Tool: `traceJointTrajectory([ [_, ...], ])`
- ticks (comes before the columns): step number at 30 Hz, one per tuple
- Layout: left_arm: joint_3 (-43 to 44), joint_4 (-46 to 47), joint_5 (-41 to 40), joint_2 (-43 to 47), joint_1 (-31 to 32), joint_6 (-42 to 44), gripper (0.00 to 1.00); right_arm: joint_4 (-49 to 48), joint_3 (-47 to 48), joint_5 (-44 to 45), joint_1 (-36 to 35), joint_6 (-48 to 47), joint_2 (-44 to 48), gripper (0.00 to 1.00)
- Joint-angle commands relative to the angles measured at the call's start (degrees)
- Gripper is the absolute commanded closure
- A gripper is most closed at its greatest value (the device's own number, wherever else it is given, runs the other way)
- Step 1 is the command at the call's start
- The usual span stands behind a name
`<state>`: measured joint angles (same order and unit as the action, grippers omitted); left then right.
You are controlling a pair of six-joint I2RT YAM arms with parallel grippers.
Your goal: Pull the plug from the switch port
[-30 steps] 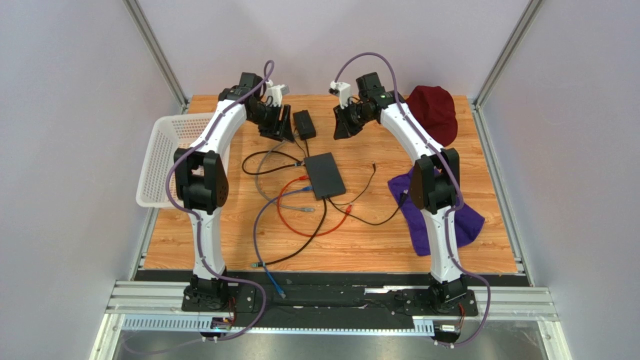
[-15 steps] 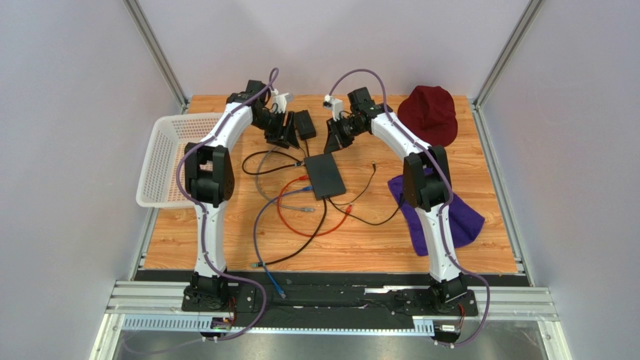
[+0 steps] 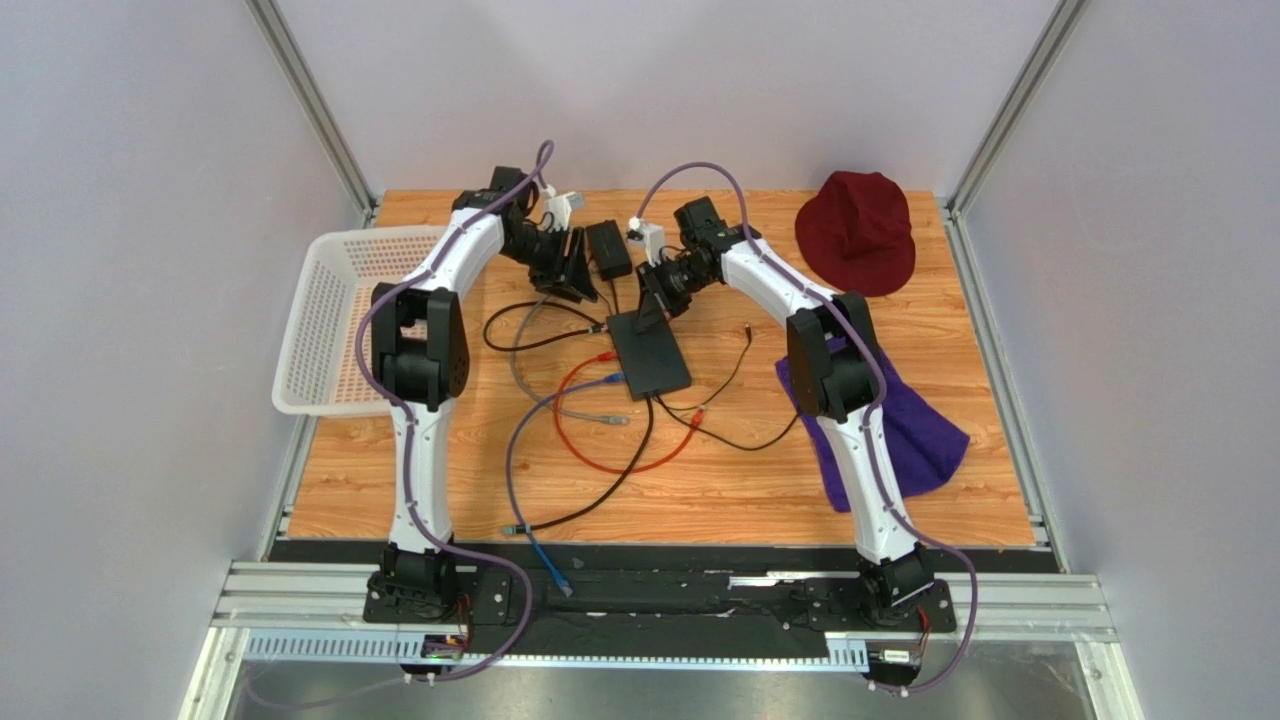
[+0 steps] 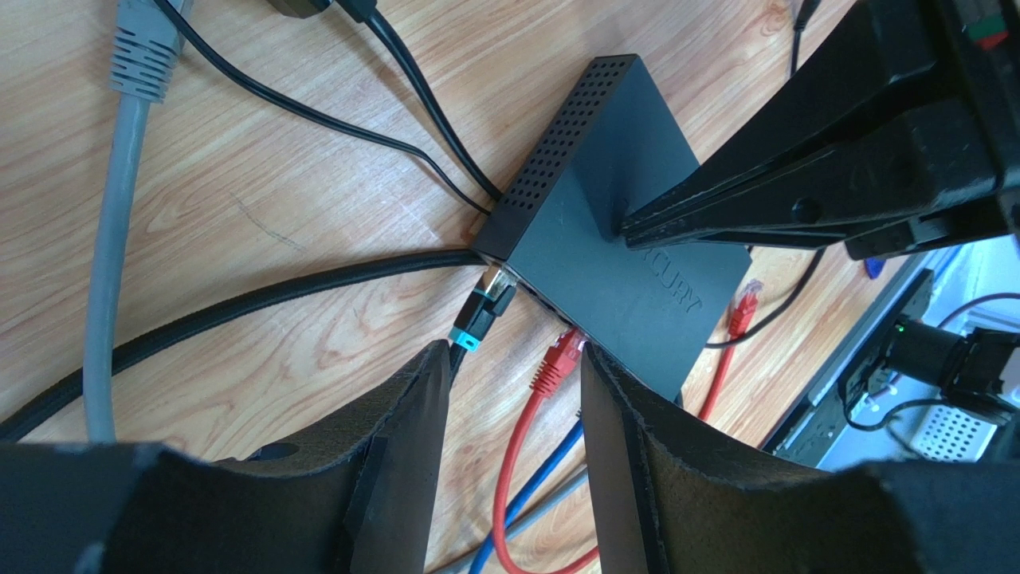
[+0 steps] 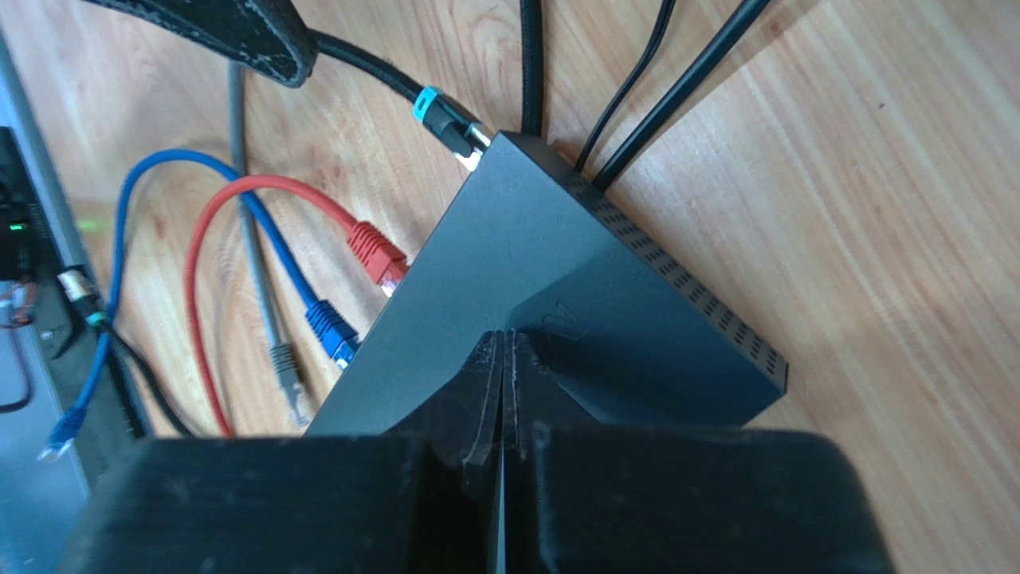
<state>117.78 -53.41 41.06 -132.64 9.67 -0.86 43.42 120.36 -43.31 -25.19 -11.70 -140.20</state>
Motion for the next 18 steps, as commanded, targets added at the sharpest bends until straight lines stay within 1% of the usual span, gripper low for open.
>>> traceJointTrajectory([
  [1,-0.53,0.67,1.84,-1.13,-0.18,0.16,0.46,-0.44,-2.23,3.31,-0.39,-2.09,-1.13,1.0],
  [6,-0.09,-0.38,2.27,-2.97,-0.18,0.16,0.46,0.52,-1.1,6.56,-0.21,-1.48,-3.76,1.0],
  [18,-1.67,-0.56,5.78,-4.2,-0.18,0.6,0.46,2.19,0.05,5.96,-0.39,-1.57,-4.99,1.0],
])
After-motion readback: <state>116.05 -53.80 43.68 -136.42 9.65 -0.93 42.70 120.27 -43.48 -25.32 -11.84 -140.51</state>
